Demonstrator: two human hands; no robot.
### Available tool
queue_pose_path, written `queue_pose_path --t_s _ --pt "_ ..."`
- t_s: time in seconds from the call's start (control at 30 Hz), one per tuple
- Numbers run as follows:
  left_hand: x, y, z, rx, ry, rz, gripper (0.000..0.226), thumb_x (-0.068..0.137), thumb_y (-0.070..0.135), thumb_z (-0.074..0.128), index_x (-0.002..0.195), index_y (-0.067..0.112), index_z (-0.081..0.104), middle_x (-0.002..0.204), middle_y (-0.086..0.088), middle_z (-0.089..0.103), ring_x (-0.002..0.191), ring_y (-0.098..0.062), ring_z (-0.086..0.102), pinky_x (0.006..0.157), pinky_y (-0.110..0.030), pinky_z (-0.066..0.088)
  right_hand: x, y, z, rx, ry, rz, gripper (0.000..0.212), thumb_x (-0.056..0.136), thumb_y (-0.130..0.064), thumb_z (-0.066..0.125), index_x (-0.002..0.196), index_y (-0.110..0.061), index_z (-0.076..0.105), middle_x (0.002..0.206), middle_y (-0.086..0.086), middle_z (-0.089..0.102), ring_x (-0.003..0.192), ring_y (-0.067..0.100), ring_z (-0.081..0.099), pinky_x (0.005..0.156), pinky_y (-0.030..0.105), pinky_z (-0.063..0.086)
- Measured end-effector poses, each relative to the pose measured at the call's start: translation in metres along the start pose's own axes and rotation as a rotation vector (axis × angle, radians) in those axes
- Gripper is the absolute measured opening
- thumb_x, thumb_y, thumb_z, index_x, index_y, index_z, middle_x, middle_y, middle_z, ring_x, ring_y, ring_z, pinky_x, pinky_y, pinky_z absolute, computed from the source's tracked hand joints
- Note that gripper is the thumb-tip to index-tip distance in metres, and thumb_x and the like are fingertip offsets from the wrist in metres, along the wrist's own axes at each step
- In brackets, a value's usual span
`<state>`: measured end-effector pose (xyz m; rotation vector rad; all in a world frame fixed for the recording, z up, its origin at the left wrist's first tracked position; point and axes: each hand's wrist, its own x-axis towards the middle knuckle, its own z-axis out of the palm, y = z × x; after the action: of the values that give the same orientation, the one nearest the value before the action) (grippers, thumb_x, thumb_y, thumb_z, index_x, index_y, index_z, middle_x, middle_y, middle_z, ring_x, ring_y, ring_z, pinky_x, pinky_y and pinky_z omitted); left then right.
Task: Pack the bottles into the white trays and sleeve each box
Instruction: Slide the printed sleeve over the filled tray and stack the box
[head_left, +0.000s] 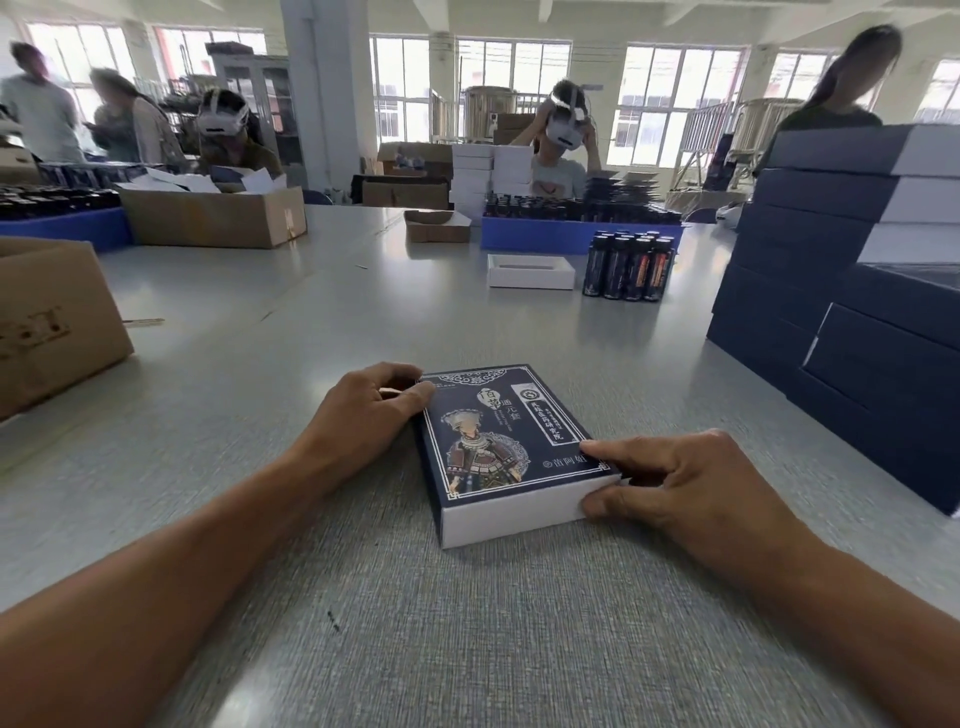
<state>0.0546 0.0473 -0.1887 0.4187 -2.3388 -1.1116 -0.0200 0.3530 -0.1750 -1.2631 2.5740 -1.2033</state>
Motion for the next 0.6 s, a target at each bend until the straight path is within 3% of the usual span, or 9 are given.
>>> queue_pose_path --t_s 0.23,0.33,0.47,0.6 --pt "0.000 0.000 -0.004 0.002 0.003 -0.012 0.036 0.089 0.038 0.071 0.122 0.023 0.067 0.105 0.013 0.069 0.095 -0.002 0.066 0.088 -0.025 0.050 0.000 0.000 0.000 0.039 0.005 0.000 0.048 0.068 -0.035 0.087 0.112 -0.043 0.070 0.102 -0.032 0.070 0.093 -0.009 0.067 0.090 0.018 0.051" --pt "-0.001 -0.002 0.000 0.024 0.008 0.005 0.042 0.091 0.038 0.068 0.130 0.022 0.062 0.109 0.011 0.067 0.096 0.000 0.063 0.087 -0.025 0.049 0.000 -0.004 -0.005 0.010 -0.064 0.002 0.049 0.068 -0.054 0.082 0.114 -0.053 0.064 0.101 -0.039 0.067 0.095 -0.013 0.064 0.086 0.010 0.052" --pt "0.000 -0.003 0.004 0.074 0.055 -0.006 0.052 0.093 0.042 0.064 0.139 0.019 0.055 0.122 0.000 0.065 0.103 -0.010 0.061 0.090 -0.026 0.045 -0.005 -0.014 0.003 -0.080 -0.080 -0.005 0.088 0.059 -0.091 0.061 0.135 -0.050 0.048 0.103 -0.042 0.056 0.092 -0.020 0.061 0.072 0.002 0.049" --pt "0.001 0.001 0.006 0.213 0.073 -0.080 0.054 0.095 0.049 0.056 0.136 0.013 0.057 0.128 -0.005 0.063 0.112 -0.019 0.058 0.087 -0.029 0.038 -0.005 -0.017 0.005 -0.076 -0.093 -0.011 0.097 0.059 -0.091 0.061 0.142 -0.044 0.041 0.100 -0.051 0.051 0.095 -0.023 0.058 0.074 0.001 0.047"
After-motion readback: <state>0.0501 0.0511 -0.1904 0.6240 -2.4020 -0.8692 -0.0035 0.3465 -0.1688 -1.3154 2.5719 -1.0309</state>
